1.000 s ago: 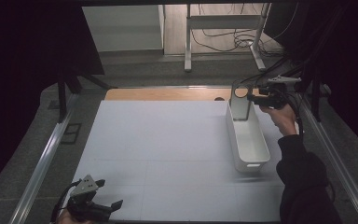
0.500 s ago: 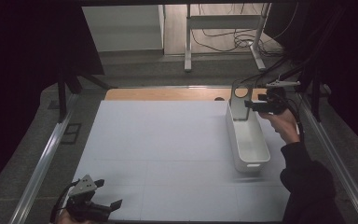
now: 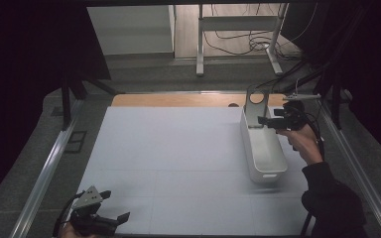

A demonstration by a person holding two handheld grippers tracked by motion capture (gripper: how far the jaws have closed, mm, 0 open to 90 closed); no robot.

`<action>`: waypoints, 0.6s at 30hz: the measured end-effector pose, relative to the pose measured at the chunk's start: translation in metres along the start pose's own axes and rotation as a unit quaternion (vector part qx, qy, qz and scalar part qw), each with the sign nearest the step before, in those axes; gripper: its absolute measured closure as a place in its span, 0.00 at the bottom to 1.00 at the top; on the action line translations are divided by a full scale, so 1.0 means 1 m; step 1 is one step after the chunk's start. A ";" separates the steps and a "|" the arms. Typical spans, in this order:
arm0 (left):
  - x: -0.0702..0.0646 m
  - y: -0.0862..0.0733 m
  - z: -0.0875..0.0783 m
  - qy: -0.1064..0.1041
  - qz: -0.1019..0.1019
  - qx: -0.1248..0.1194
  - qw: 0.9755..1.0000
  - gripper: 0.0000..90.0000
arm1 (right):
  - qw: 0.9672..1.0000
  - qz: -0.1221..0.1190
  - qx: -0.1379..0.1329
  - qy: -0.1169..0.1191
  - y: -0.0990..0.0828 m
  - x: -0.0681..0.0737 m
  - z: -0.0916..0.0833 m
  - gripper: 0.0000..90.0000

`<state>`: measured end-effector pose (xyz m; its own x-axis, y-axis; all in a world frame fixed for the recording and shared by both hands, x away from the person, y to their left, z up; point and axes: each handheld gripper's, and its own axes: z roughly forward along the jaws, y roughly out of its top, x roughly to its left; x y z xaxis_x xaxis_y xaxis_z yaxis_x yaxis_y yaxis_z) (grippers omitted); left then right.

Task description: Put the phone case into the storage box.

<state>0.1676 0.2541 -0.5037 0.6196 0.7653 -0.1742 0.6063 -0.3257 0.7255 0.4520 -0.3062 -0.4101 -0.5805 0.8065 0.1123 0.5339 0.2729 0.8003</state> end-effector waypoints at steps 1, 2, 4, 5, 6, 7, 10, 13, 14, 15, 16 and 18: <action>0.000 0.000 0.000 0.000 0.001 0.000 1.000 0.00 | 1.000 0.001 0.002 0.000 -0.001 0.002 -0.001 0.15; 0.000 0.000 0.000 0.000 0.001 0.000 1.000 0.00 | 1.000 0.003 0.004 0.001 -0.003 0.005 -0.001 0.14; 0.000 0.000 0.000 0.000 0.002 0.000 1.000 0.00 | 1.000 0.005 0.007 0.001 -0.006 0.009 -0.003 0.12; 0.000 0.000 0.000 0.000 0.002 0.000 1.000 0.00 | 1.000 0.006 0.009 -0.001 -0.007 0.011 -0.004 0.11; 0.000 0.000 0.000 0.001 0.002 0.000 1.000 0.00 | 1.000 0.005 0.010 -0.001 -0.009 0.013 -0.005 0.10; 0.000 0.000 0.000 0.001 0.002 0.000 1.000 0.00 | 1.000 0.007 0.012 -0.001 -0.010 0.016 -0.005 0.09; 0.000 0.000 0.000 0.001 0.001 0.000 1.000 0.00 | 1.000 0.000 0.019 -0.006 -0.013 0.022 -0.007 0.06; 0.000 0.000 0.000 0.001 0.000 0.000 1.000 0.00 | 0.999 -0.017 0.030 -0.017 -0.017 0.032 -0.009 0.03; 0.000 0.000 0.000 0.001 -0.001 0.000 1.000 0.00 | 0.999 -0.017 0.030 -0.016 -0.019 0.035 -0.011 0.02; 0.000 0.000 0.000 0.002 -0.001 -0.001 1.000 0.00 | 0.999 -0.016 0.030 -0.017 -0.020 0.037 -0.012 0.02; 0.000 0.000 0.000 0.002 -0.001 -0.001 1.000 0.00 | 0.999 -0.016 0.032 -0.020 -0.021 0.040 -0.013 0.01; 0.000 0.000 0.000 0.002 -0.002 -0.001 1.000 0.00 | 0.999 -0.022 0.038 -0.027 -0.024 0.045 -0.015 0.00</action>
<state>0.1672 0.2543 -0.5036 0.6153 0.7689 -0.1740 0.6074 -0.3217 0.7264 0.4036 -0.2842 -0.4151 -0.5711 0.8197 0.0440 0.5547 0.3458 0.7568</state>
